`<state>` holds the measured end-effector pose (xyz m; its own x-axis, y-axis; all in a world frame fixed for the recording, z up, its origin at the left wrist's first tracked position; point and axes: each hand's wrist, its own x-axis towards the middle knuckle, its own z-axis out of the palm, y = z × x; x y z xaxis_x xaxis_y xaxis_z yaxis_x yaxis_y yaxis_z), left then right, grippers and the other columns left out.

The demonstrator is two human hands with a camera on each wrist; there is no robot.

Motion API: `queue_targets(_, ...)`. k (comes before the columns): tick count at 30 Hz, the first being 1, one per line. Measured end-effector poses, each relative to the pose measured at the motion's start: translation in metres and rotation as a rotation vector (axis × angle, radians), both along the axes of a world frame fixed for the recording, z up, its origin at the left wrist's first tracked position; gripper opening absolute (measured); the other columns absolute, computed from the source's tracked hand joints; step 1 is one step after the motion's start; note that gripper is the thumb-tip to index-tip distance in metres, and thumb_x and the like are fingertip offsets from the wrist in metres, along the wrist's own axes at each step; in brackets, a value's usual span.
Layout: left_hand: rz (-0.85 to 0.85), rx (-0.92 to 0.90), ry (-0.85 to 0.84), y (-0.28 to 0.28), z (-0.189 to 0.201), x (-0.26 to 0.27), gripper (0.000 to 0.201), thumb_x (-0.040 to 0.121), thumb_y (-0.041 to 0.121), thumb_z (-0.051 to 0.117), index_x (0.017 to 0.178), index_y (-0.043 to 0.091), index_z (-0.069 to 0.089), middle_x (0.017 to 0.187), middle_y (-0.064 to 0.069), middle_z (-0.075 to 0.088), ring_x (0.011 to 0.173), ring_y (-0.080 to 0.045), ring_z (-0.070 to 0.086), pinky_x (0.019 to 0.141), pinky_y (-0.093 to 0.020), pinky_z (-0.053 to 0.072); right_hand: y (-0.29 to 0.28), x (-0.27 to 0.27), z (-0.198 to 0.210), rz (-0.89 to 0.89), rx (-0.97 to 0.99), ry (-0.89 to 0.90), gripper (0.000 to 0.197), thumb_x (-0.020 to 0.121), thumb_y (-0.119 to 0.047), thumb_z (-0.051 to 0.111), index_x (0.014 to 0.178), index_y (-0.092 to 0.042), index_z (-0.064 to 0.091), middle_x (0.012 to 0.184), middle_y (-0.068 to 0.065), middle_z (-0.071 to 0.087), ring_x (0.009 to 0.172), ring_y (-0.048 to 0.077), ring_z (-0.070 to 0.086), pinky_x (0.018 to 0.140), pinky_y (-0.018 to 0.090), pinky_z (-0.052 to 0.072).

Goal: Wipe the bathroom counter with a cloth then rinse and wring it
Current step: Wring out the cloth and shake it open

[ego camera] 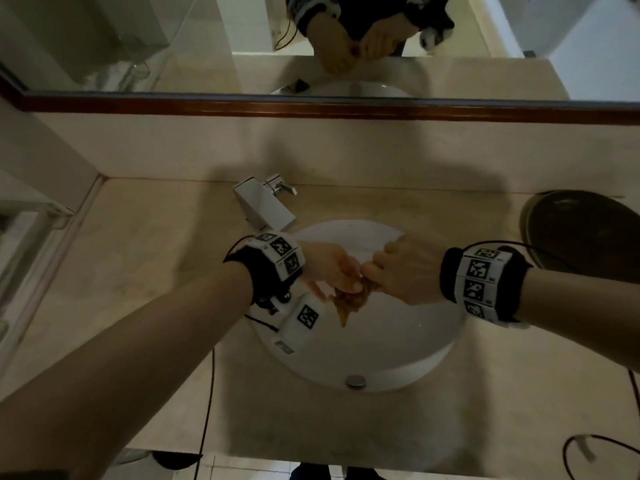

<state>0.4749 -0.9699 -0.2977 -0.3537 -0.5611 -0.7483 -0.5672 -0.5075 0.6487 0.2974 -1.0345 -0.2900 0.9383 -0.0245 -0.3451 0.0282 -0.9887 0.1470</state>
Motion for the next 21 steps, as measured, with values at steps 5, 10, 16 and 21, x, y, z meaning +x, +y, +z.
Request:
queue_targets(5,0.373,0.412,0.585,0.022,-0.016,-0.014,0.012,0.091,-0.006,0.048,0.093,0.002,0.057,0.091,-0.017,0.062,0.089,-0.035,0.069,0.077,-0.052,0.057,-0.007,0.004,0.004,0.192,-0.048,-0.288,0.02,0.079,-0.023,0.07,0.095,-0.011,0.064,0.072,0.007,0.063,0.052,0.025,0.054,0.047,0.03,0.046)
queue_targets(10,0.352,0.273,0.506,0.028,-0.028,-0.035,0.014,0.095,0.009,0.051,0.096,0.012,0.064,0.078,-0.006,0.067,0.052,-0.011,0.056,0.047,-0.019,0.046,-0.009,0.002,0.0,0.197,-0.086,-0.279,0.03,0.076,-0.017,0.071,0.094,-0.008,0.049,0.066,0.008,0.056,0.04,0.022,0.042,0.037,0.025,0.03)
queue_targets(16,0.232,0.109,-0.034,0.017,-0.037,-0.051,0.043,0.084,0.041,0.066,0.055,0.018,0.045,0.047,0.003,0.04,0.038,-0.013,0.031,0.046,-0.022,0.025,-0.001,0.016,-0.005,-0.026,-0.08,0.013,0.017,0.09,-0.017,0.055,0.104,-0.008,0.049,0.08,0.006,0.061,0.053,0.022,0.052,0.047,0.029,0.041)
queue_targets(21,0.06,-0.34,-0.586,-0.003,-0.034,-0.047,0.018,0.085,0.028,0.058,0.076,0.012,0.057,0.065,-0.003,0.051,0.057,-0.018,0.049,0.052,-0.025,0.039,0.001,0.029,-0.005,-0.458,-0.019,0.133,0.019,0.088,-0.025,0.05,0.071,-0.017,0.053,0.064,0.0,0.055,0.055,0.018,0.051,0.054,0.026,0.046)
